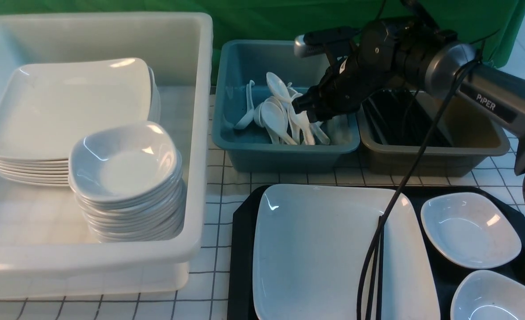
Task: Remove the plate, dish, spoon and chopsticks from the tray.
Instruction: Use the right arm to put the soup spoon into the small storage box in the middle, then use the right arm to grab a pair of chopsticks from the plate
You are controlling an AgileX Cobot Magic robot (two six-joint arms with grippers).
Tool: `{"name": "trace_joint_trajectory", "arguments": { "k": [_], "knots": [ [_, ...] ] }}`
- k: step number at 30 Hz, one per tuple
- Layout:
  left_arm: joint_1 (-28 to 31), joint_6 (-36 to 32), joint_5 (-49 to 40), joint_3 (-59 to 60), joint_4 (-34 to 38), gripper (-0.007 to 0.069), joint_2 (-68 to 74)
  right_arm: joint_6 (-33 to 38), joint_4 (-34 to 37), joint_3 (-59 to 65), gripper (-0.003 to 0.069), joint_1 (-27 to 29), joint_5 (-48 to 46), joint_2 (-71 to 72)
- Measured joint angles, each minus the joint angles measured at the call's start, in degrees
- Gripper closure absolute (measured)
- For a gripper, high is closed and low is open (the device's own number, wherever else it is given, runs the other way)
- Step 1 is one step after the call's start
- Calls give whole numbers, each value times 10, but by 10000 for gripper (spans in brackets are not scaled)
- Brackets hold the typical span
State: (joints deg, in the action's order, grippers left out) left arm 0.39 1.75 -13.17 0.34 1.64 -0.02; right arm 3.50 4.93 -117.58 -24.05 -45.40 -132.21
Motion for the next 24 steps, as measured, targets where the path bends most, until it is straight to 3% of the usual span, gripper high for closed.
{"name": "trace_joint_trajectory", "arguments": {
  "k": [7,10,14,15,20,23,24],
  "knots": [
    [0,0,0,0,0,620,0,7,-2,-47,340,0,-126,33],
    [0,0,0,0,0,620,0,40,-2,-96,419,0,-202,70],
    [0,0,0,0,0,620,0,55,-17,-119,611,0,-233,157],
    [0,0,0,0,0,620,0,55,-16,-119,611,0,-233,157],
    [0,0,0,0,0,620,0,47,-29,-45,650,0,-237,268],
    [0,0,0,0,0,620,0,17,-30,46,650,0,-237,343],
    [0,0,0,0,0,620,0,-13,-30,126,647,0,-239,386]
  ]
}}
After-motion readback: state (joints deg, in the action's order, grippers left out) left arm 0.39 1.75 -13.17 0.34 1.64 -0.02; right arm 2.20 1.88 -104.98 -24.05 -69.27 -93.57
